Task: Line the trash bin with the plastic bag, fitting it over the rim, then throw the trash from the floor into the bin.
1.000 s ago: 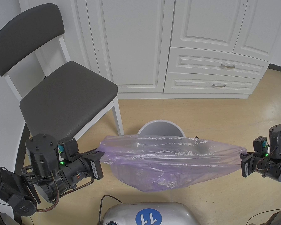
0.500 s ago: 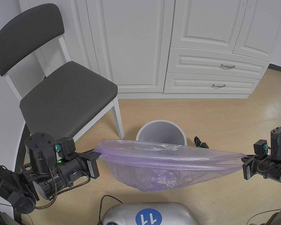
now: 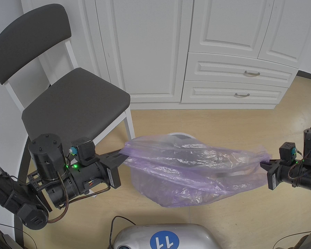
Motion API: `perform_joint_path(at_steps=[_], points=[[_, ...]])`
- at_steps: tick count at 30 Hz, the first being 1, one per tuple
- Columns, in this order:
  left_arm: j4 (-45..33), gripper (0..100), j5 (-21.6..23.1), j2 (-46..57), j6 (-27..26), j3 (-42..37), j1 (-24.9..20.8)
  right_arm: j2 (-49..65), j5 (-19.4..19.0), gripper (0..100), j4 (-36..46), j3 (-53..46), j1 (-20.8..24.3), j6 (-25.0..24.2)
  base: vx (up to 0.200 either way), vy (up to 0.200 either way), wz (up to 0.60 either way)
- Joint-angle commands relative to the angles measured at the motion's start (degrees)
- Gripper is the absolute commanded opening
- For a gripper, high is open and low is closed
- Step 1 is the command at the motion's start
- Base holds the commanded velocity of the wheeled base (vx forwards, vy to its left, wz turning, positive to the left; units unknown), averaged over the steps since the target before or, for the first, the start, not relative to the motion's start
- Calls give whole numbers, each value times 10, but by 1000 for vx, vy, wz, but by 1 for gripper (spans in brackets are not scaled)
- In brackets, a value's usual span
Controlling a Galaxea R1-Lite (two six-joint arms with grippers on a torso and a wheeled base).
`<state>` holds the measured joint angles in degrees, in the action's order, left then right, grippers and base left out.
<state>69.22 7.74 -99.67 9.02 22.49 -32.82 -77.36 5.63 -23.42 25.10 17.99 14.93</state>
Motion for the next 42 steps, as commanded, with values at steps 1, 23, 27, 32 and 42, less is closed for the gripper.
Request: perform_joint_path(at_steps=[1,23,27,32,42], points=[[53,0,59,-69,-27,41,8,-34,-28,0,0,59,-4,43,0,0,0],[59,0,-106,-146,-4,197,-157,-104,-31,0,-127,84,191,-225,0,0,0],[60,0,-187,-155,33,211,-171,-147,-27,0,-158,94,206,-282,0,0,0],[60,0,-236,-147,92,204,-179,-169,-28,0,-204,91,206,-317,0,0,0],[61,0,-264,-161,135,193,-167,-246,-26,0,-283,102,209,-412,0,0,0]])
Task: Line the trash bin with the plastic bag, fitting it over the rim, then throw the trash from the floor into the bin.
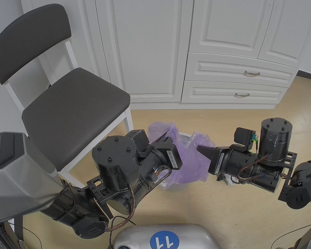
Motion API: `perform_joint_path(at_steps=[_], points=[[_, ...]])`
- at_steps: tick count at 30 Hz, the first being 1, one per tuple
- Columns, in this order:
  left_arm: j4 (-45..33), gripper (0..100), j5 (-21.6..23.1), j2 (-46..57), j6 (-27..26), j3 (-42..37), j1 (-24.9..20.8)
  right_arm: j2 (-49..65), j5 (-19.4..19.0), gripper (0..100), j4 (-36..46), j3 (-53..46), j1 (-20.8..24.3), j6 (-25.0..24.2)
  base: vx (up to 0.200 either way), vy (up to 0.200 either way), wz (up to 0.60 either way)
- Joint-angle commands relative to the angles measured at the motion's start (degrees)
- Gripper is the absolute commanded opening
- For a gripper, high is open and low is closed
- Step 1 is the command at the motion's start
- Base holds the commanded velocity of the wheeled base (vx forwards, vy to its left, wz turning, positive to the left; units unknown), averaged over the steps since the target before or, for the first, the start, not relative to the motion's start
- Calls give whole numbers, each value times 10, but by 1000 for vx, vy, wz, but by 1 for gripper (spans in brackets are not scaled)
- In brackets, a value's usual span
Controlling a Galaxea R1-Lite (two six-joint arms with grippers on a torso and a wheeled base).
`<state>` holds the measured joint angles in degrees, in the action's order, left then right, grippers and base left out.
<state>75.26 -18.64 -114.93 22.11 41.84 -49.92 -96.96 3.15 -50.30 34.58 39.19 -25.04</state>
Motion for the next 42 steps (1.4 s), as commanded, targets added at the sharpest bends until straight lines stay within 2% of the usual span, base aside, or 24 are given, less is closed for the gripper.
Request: perform_joint_path(at_steps=[1,13,21,27,30,42], points=[[0,0,1,-11,4,1,7,-59,-1,0,-17,9,-3,-14,0,0,0],[1,0,3,-84,7,47,22,-99,-6,0,-20,21,-17,-19,0,0,0],[1,0,2,-150,7,105,46,-141,-9,0,-28,44,-49,-20,0,0,0],[0,0,2,-188,7,141,68,-212,-46,0,-122,61,-61,-69,0,0,0],[-1,0,2,-197,7,149,71,-236,-46,0,-152,67,-61,-77,0,0,0],[0,0,2,-228,8,176,81,-329,-46,0,-176,127,-68,-115,0,0,0]])
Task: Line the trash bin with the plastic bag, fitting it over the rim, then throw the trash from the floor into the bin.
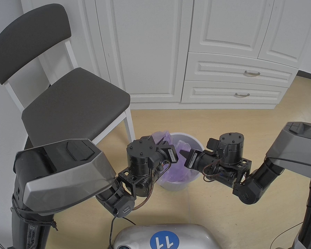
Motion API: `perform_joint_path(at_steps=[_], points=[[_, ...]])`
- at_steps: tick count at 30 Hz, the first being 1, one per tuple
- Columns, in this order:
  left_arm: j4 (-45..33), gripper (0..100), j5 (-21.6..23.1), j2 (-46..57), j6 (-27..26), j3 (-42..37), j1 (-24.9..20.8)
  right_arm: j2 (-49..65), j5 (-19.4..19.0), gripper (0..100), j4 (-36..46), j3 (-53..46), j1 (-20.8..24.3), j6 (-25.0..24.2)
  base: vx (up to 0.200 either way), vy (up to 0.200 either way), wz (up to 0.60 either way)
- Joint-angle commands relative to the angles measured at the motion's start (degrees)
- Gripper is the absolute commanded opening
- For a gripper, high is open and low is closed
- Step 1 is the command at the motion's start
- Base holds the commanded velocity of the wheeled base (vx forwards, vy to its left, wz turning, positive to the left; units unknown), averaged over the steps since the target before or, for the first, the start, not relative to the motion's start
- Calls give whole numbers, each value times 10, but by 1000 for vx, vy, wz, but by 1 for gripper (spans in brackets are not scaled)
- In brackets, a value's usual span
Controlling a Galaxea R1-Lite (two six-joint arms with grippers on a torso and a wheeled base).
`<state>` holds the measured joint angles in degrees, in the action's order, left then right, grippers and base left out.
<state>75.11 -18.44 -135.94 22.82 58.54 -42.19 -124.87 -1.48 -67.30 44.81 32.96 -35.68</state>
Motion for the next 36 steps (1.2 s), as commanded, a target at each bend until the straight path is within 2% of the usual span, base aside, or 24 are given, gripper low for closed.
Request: perform_joint_path(at_steps=[1,11,16,30,36], points=[[1,0,1,-23,2,12,4,-57,0,0,-13,28,-10,-9,0,0,0],[-8,0,0,-63,47,63,32,-87,-3,0,-37,49,-62,-11,0,0,0],[-8,0,-1,-69,54,63,32,-95,-12,0,-39,50,-63,-32,0,0,0],[-12,0,-1,-62,50,59,33,-105,-5,0,-39,56,-65,-27,0,0,0],[-75,0,-1,-41,52,57,33,-85,0,0,-39,55,-75,-18,0,0,0]])
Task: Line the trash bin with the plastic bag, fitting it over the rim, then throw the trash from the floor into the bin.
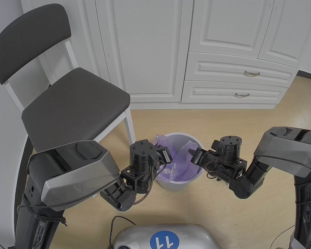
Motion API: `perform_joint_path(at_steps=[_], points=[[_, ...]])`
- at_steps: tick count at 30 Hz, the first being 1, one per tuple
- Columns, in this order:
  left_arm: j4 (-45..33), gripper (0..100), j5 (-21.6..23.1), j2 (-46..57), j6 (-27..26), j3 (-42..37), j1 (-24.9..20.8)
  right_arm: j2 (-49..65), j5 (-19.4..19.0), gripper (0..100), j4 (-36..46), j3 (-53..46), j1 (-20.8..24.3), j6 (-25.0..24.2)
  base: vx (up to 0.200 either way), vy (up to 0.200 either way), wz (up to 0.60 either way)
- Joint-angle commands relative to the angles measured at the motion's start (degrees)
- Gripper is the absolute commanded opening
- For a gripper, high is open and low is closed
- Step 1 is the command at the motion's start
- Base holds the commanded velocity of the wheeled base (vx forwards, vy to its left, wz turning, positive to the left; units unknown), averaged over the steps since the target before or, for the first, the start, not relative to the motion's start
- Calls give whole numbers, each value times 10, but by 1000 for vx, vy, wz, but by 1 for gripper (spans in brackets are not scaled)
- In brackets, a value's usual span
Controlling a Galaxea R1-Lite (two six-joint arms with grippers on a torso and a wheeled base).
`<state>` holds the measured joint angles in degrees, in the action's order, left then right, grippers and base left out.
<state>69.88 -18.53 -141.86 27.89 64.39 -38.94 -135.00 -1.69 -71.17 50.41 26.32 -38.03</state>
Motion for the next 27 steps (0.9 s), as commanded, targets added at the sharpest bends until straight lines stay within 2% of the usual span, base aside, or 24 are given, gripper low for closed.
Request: perform_joint_path(at_steps=[1,5,10,13,16,18,19,22,27], points=[[-37,0,0,25,1,-1,0,23,3,0,1,-3,-10,11,0,0,0],[-76,0,-1,53,3,-3,0,35,6,0,2,-9,-13,35,0,0,0],[-125,0,-5,67,4,-1,-1,36,55,0,11,-14,-7,109,0,0,0],[-141,0,-15,66,3,6,-4,43,76,0,14,-16,-1,129,0,0,0],[-159,0,-43,67,2,20,-8,50,84,0,23,-19,1,144,0,0,0],[-193,0,-74,71,2,38,-11,59,105,0,46,-16,0,164,0,0,0],[-193,0,-74,71,2,38,-11,59,105,0,46,-16,0,164,0,0,0],[-245,0,-98,89,2,51,-11,69,142,0,59,-15,-10,203,0,0,0],[-271,0,-139,86,-6,70,-9,79,159,0,59,-26,-22,246,0,0,0]])
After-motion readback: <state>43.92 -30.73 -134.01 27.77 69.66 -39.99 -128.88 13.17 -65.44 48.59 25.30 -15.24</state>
